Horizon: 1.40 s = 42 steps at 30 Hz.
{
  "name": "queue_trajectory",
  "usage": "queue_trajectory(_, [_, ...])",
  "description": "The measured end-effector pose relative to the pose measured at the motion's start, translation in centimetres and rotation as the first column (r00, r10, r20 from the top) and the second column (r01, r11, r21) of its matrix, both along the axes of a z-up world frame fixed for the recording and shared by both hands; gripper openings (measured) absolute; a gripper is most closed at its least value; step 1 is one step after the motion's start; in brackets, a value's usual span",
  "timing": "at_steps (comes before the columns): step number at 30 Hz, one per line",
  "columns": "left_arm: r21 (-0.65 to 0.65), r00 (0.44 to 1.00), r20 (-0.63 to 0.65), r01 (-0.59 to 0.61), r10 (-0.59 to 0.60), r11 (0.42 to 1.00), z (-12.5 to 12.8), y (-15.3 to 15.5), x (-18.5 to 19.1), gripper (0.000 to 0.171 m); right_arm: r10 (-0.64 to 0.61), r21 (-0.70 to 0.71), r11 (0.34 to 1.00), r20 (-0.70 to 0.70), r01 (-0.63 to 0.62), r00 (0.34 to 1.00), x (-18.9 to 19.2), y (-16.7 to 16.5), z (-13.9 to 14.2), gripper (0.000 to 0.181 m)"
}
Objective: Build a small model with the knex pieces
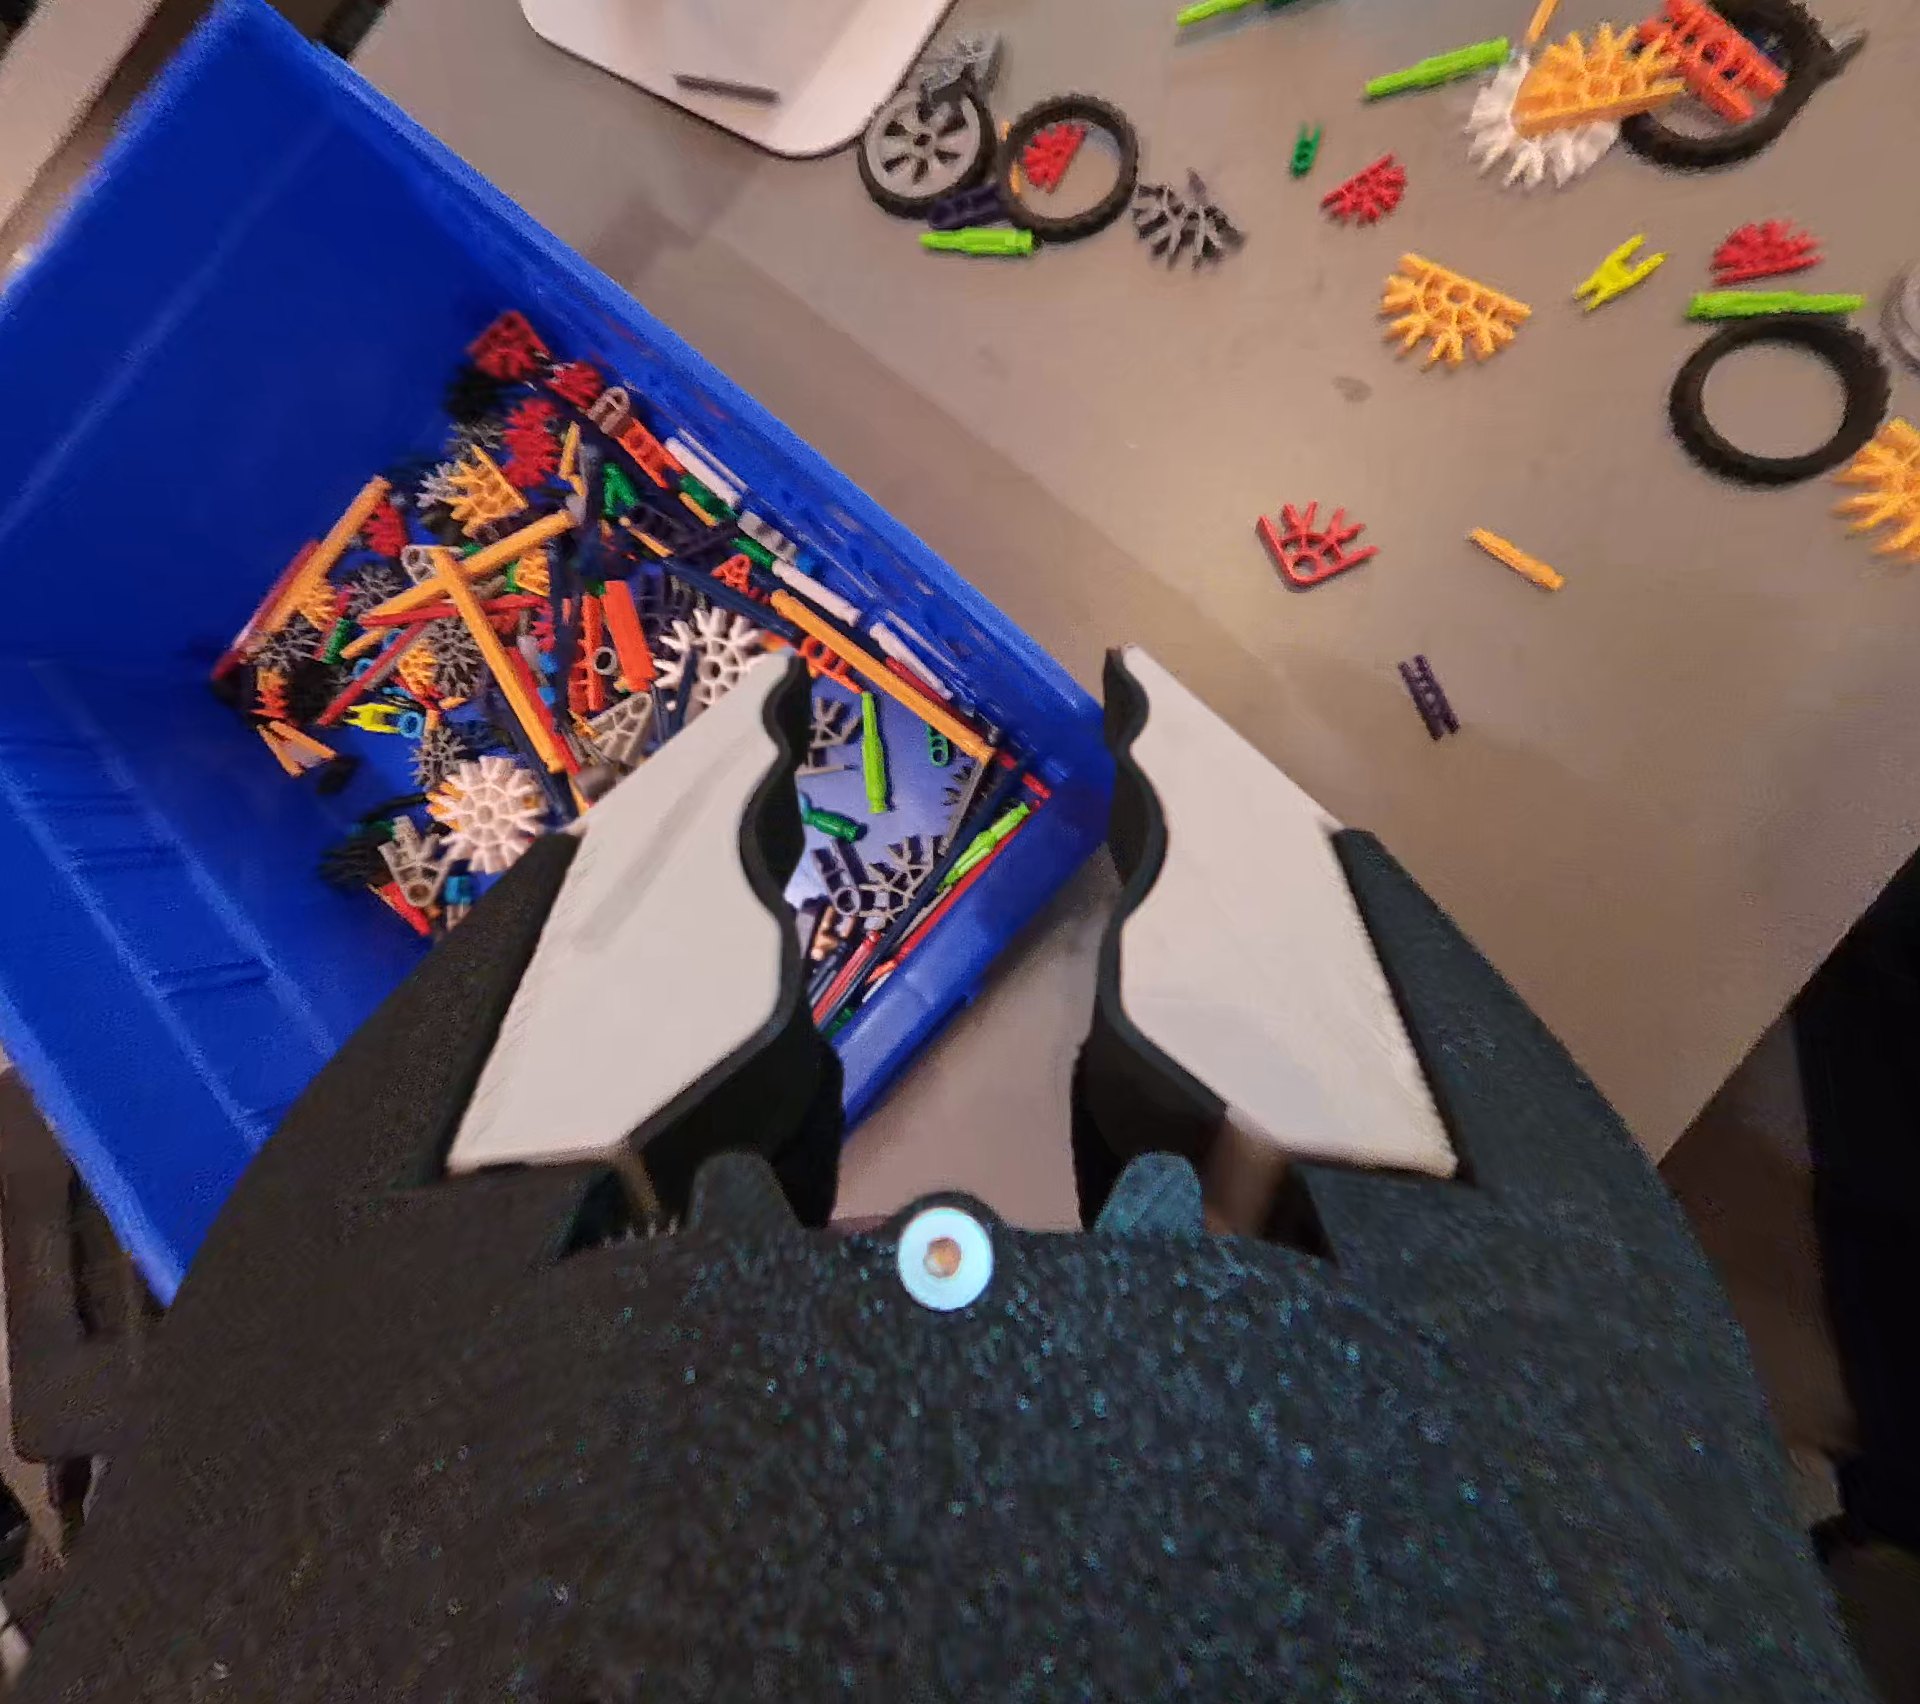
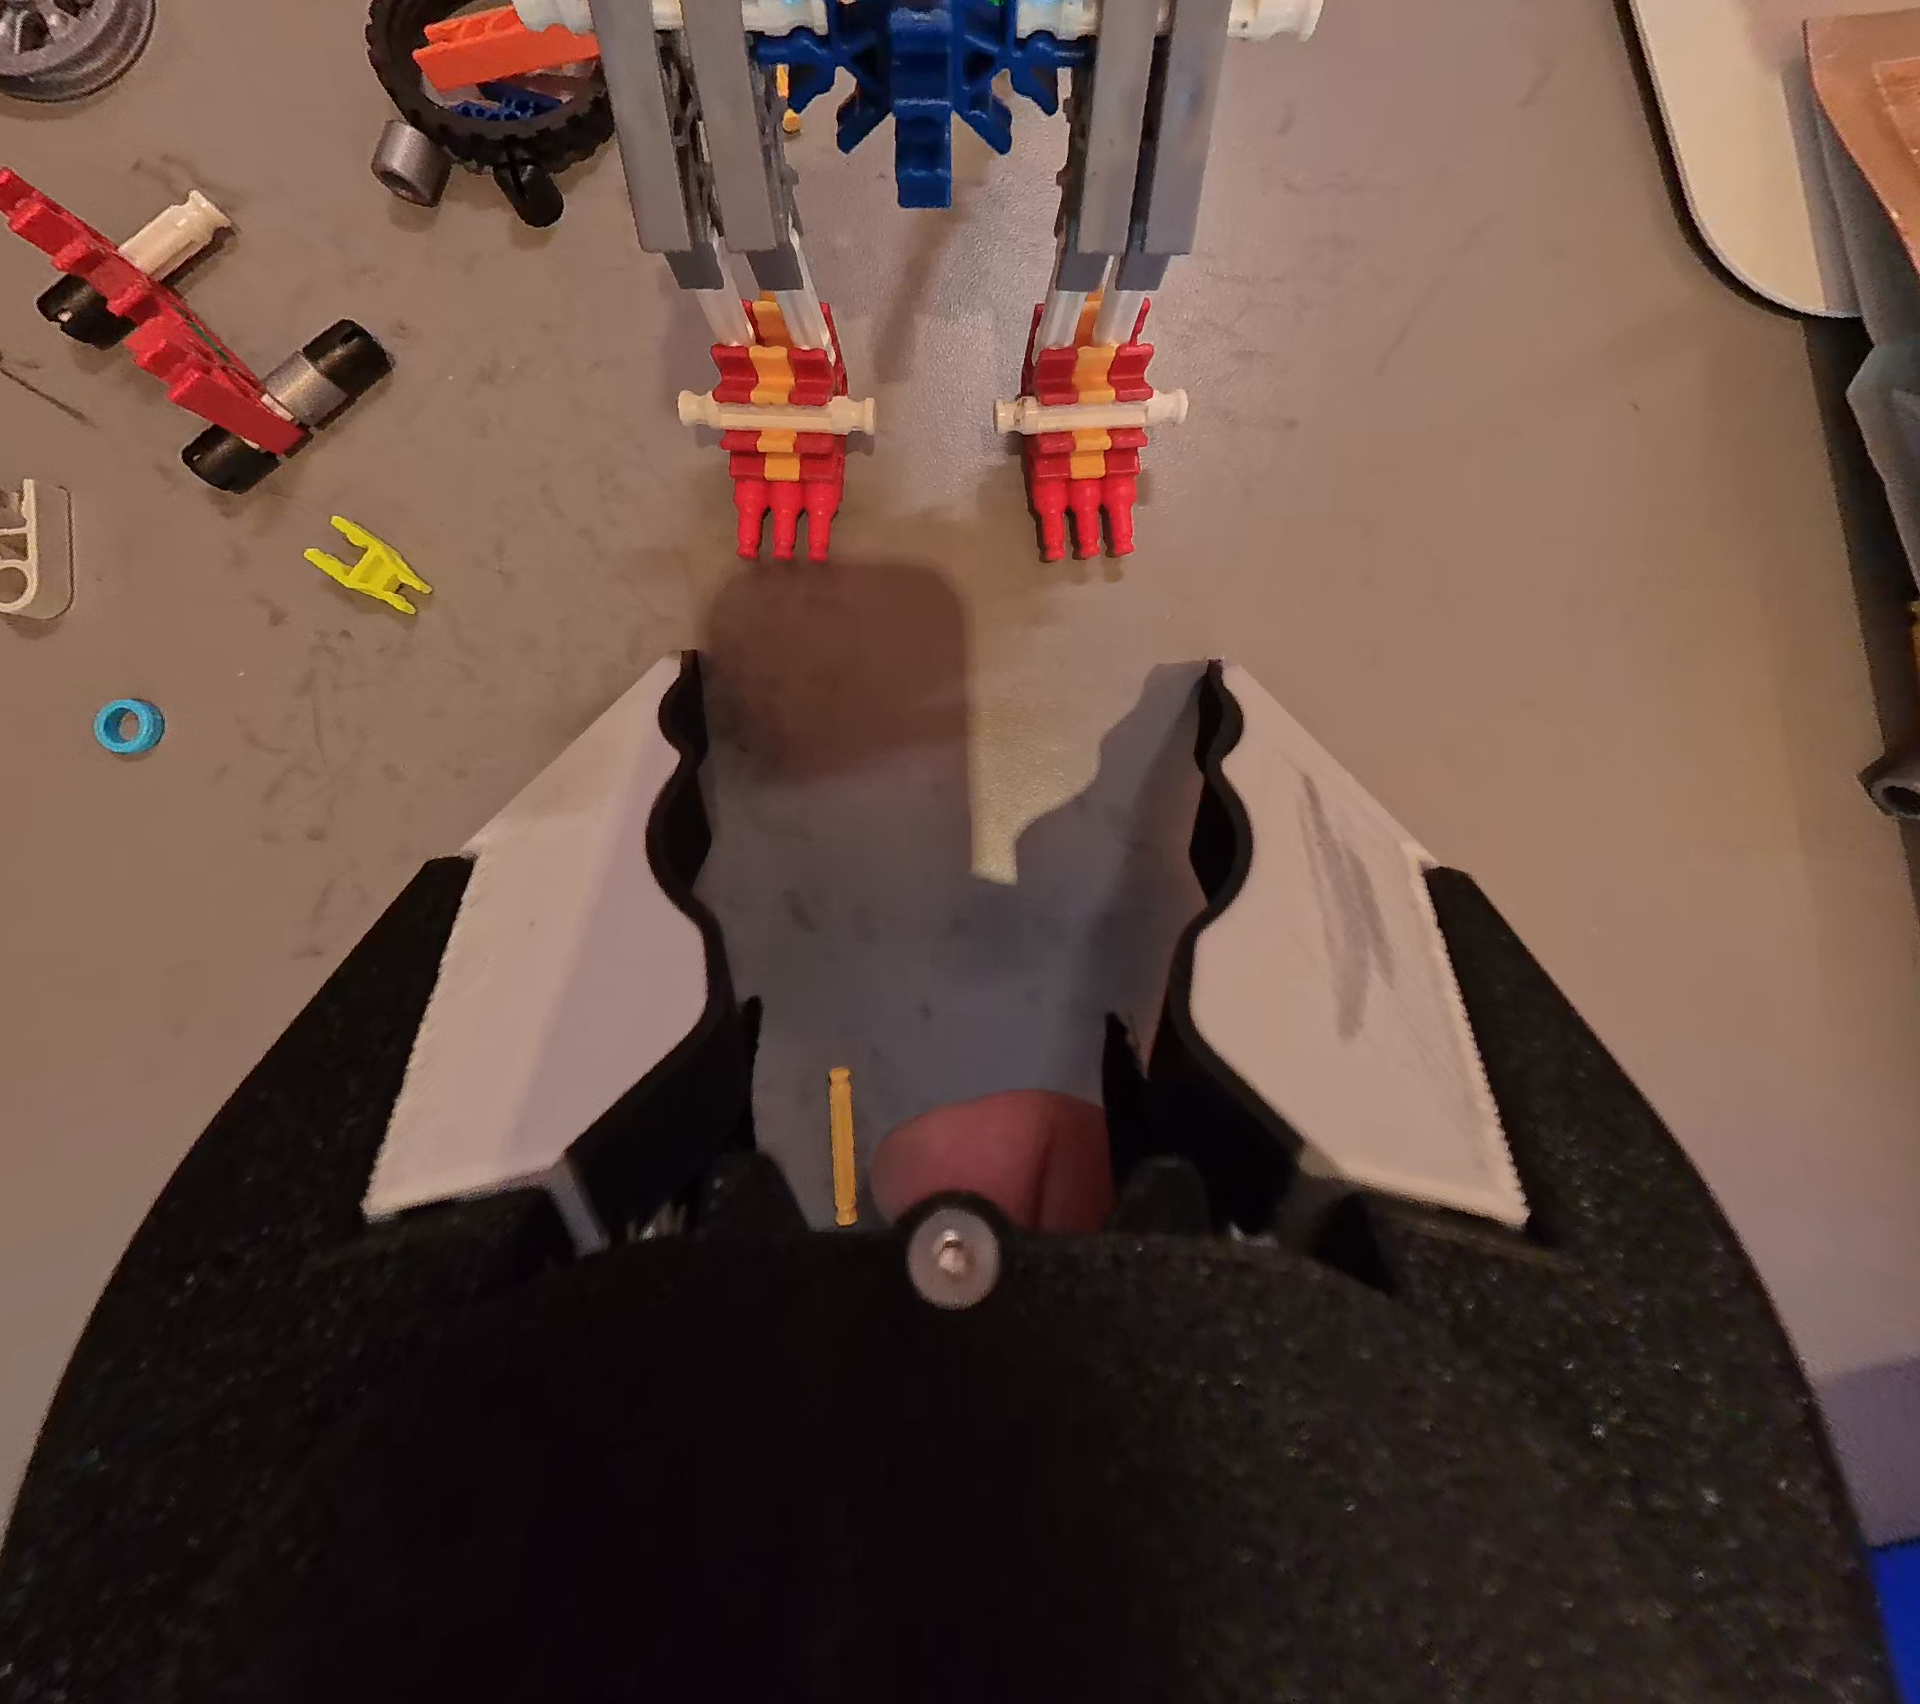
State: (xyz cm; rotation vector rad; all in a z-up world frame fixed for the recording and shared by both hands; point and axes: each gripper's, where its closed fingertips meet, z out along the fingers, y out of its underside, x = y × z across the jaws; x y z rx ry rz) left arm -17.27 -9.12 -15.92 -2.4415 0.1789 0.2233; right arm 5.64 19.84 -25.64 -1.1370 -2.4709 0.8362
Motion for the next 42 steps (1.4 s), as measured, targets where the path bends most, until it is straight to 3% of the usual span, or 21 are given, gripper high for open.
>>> queue_trajectory(4, [-0.049, 1.000, 0.007, 0.030, -0.029, 0.998, -1.0, -0.6, 0.8, 0.053, -0.001, -0.004, 1.000, -0.004, 0.001, 1.000, 0.0, 0.0, 0.0, 0.094])
queue_trajectory(7, [-0.049, 0.991, 0.121, 0.061, -0.054, 0.997, -1.2, -1.0, 2.2, 0.052, -0.001, -0.005, 1.000, -0.005, 0.001, 1.000, 0.0, 0.0, 0.0, 0.094])
queue_trajectory(15, [-0.221, 0.996, 0.067, 0.068, -0.054, 0.973, -6.1, -1.5, 2.4, 0.023, 0.000, -0.008, 1.000, -0.008, 0.000, 1.000, 0.0, 0.0, 0.0, 0.094])
queue_trajectory(22, [-0.207, 0.995, 0.061, 0.085, -0.074, 0.975, -6.2, -0.8, 3.4, 0.023, -0.001, -0.010, 1.000, -0.010, 0.001, 1.000, 0.0, 0.0, 0.0, 0.094])
queue_trajectory(36, [-0.192, 0.956, 0.148, 0.280, -0.254, 0.941, -6.0, 0.1, 10.3, 0.021, -0.010, -0.030, 1.000, -0.024, 0.009, 1.000, -0.2, 0.1, 0.1, 0.092])
queue_trajectory(42, [-0.132, 0.972, 0.104, 0.225, -0.212, 0.965, -2.6, -0.9, 7.7, 0.026, -0.016, -0.045, 0.999, -0.030, 0.014, 0.999, -0.2, 0.1, 0.1, 0.090])
